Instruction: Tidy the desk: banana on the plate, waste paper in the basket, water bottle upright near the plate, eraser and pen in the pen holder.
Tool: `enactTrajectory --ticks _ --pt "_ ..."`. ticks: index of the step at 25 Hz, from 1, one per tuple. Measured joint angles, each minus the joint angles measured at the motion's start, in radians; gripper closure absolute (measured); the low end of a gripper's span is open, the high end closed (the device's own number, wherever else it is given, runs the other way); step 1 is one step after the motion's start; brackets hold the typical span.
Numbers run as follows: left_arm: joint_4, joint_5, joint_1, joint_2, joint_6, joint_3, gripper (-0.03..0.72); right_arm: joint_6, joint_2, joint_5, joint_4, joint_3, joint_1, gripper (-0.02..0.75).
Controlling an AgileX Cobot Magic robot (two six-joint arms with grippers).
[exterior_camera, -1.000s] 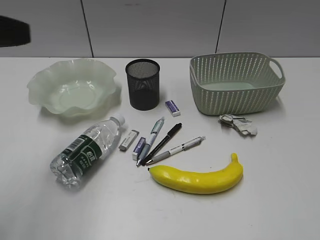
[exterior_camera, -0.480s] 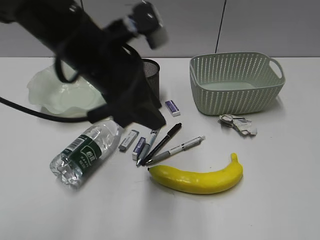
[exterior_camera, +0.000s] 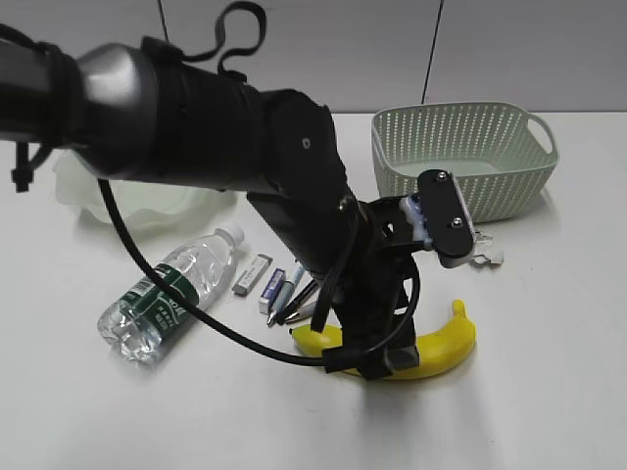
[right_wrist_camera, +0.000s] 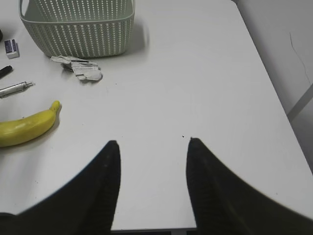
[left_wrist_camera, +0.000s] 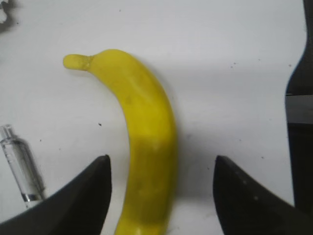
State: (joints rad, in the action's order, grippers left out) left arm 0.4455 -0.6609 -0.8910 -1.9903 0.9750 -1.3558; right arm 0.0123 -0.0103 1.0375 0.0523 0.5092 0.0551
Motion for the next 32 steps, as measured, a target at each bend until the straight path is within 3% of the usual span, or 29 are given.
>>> enactTrajectory --ticks 11,14,16,26,28,32 --pt "0.002 0.088 -0.009 -0.144 -0.001 -0.024 0.196 0.001 0.0 0.0 0.0 0.0 0.0 0.376" --pt "0.003 0.091 -0.009 -0.167 -0.001 -0.029 0.249 0.001 0.0 0.0 0.0 0.0 0.0 0.376" --pt "0.003 0.091 -0.009 -0.168 -0.001 -0.037 0.356 0.0 0.0 0.0 0.0 0.0 0.0 0.376" --pt "0.127 -0.043 -0.009 -0.051 -0.026 -0.229 0.362 0.0 0.0 0.0 0.0 0.0 0.0 0.377" --pt "0.096 -0.075 -0.004 0.004 -0.084 -0.259 0.362 0.0 0.0 0.0 0.0 0.0 0.0 0.377" --pt "-0.075 -0.102 0.062 0.142 -0.234 -0.276 0.363 0.0 0.0 0.0 0.0 0.0 0.0 0.376"
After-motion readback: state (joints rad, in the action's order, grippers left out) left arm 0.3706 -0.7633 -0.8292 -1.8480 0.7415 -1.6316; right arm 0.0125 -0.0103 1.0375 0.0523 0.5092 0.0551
